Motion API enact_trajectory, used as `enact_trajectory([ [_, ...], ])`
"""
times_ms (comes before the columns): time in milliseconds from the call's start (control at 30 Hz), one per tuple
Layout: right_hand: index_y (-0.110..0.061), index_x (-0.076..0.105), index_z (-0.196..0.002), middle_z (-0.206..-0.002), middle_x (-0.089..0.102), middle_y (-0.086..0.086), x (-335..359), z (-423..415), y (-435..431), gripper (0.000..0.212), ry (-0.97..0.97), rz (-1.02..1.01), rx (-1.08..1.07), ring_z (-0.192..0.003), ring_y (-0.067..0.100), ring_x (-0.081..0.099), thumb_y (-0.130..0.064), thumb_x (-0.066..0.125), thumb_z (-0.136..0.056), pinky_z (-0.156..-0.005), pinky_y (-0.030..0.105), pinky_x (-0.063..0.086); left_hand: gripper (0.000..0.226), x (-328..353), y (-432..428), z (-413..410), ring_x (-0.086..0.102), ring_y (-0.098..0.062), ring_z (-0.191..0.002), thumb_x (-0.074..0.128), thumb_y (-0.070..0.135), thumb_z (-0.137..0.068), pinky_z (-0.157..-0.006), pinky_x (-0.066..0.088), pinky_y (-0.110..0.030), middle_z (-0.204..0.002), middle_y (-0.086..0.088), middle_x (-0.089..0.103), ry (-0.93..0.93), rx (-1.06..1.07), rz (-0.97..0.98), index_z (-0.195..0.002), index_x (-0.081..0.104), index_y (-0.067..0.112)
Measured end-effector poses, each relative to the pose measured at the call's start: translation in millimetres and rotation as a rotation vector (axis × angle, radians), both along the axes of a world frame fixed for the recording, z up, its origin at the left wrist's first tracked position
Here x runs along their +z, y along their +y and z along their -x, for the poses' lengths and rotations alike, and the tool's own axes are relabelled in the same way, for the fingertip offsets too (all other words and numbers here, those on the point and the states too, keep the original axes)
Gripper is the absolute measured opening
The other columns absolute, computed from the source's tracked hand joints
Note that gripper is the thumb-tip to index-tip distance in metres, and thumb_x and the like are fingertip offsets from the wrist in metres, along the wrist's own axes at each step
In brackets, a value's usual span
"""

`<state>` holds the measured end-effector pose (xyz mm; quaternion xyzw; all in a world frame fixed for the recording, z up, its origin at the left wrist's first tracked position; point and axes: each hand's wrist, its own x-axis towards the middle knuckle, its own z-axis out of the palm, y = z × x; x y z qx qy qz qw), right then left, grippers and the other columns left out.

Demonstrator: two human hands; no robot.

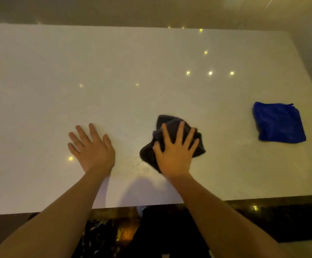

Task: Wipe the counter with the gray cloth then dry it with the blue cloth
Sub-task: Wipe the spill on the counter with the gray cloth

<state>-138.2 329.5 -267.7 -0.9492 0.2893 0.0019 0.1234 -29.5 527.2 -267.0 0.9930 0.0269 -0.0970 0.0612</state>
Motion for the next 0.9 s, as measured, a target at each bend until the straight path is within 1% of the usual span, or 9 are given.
enact_trajectory([
  [100, -0.053, 0.032, -0.153, -0.173, 0.016, 0.005, -12, 55, 41, 0.064, -0.092, -0.014, 0.761, -0.157, 0.045, -0.001, -0.063, 0.047, -0.092, -0.122, 0.071, 0.004, 0.068, 3, 1, -4, -0.010, -0.039, -0.154, 0.014, 0.052, -0.101, -0.124, -0.004, -0.055, -0.169, -0.015, -0.008, 0.032, -0.010, 0.017, -0.161, 0.002, 0.020],
  [167, -0.055, 0.029, -0.154, -0.174, 0.012, 0.001, -11, 62, 1, 0.065, -0.063, 0.023, 0.910, -0.158, 0.042, -0.003, -0.064, 0.047, -0.092, -0.124, 0.068, 0.001, 0.069, 9, -2, -6, -0.011, -0.039, -0.154, 0.018, 0.053, -0.101, -0.123, -0.005, -0.055, -0.169, -0.015, -0.008, 0.082, 0.022, 0.082, -0.160, 0.005, 0.020],
  [267, -0.052, 0.029, -0.156, -0.173, 0.012, 0.007, 2, 53, -64, 0.068, 0.071, 0.035, 0.429, -0.156, 0.047, 0.000, -0.066, 0.045, -0.091, -0.120, 0.072, 0.011, 0.072, 24, -16, 12, -0.004, -0.039, -0.154, 0.024, 0.058, -0.100, -0.122, 0.001, -0.057, -0.169, -0.016, -0.003, 0.104, -0.037, 0.158, -0.159, 0.015, 0.018],
  [367, -0.049, 0.009, -0.160, -0.173, -0.001, 0.012, 14, 48, -84, 0.071, 0.186, -0.018, -0.049, -0.155, 0.050, -0.006, -0.070, 0.033, -0.097, -0.122, 0.071, 0.004, 0.067, 36, -43, 51, 0.010, -0.038, -0.152, 0.031, 0.059, -0.099, -0.120, 0.013, -0.055, -0.168, -0.012, 0.012, 0.137, -0.338, 0.254, -0.153, 0.033, 0.019],
  [467, -0.047, 0.000, -0.160, -0.172, -0.009, 0.015, 22, 51, -51, 0.073, 0.242, -0.082, -0.089, -0.153, 0.052, -0.011, -0.071, 0.029, -0.097, -0.121, 0.073, 0.001, 0.063, 41, -69, 90, 0.024, -0.036, -0.143, 0.038, 0.060, -0.097, -0.114, 0.025, -0.049, -0.163, -0.011, 0.026, 0.174, -0.526, 0.282, -0.145, 0.046, 0.020],
  [567, -0.048, 0.011, -0.160, -0.173, -0.007, 0.009, 31, 66, -41, 0.070, 0.272, -0.196, 0.005, -0.155, 0.047, -0.009, -0.070, 0.035, -0.097, -0.121, 0.067, 0.003, 0.063, 44, -87, 118, 0.034, -0.033, -0.132, 0.050, 0.061, -0.092, -0.104, 0.032, -0.043, -0.154, -0.011, 0.036, 0.197, -0.581, 0.285, -0.140, 0.050, 0.020],
  [667, -0.046, 0.028, -0.156, -0.172, 0.008, 0.005, 44, 76, -62, 0.061, 0.256, -0.300, 0.034, -0.150, 0.044, 0.013, -0.055, 0.046, -0.099, -0.120, 0.057, 0.023, 0.054, 46, -98, 125, 0.041, -0.033, -0.123, 0.062, 0.051, -0.090, -0.100, 0.039, -0.041, -0.141, -0.012, 0.042, 0.244, -0.498, 0.332, -0.129, 0.058, 0.015],
  [833, -0.031, 0.000, -0.164, -0.153, 0.029, 0.021, 60, 77, -80, 0.104, 0.059, -0.682, -0.251, -0.128, 0.044, 0.048, -0.024, 0.072, -0.089, -0.109, 0.048, 0.044, 0.011, 66, -132, 114, 0.058, -0.028, -0.088, 0.063, 0.003, -0.088, -0.083, 0.051, -0.037, -0.093, -0.012, 0.059, 0.406, -0.308, 0.635, -0.087, 0.055, 0.010],
  [900, -0.019, 0.014, -0.163, -0.152, 0.035, 0.024, 66, 78, -95, 0.100, 0.083, -0.813, -0.354, -0.130, 0.045, 0.051, -0.023, 0.078, -0.087, -0.107, 0.045, 0.048, 0.010, 77, -143, 107, 0.060, -0.029, -0.088, 0.058, -0.003, -0.090, -0.081, 0.053, -0.039, -0.093, -0.016, 0.062, 0.550, -0.090, 0.792, -0.091, 0.057, 0.007],
])
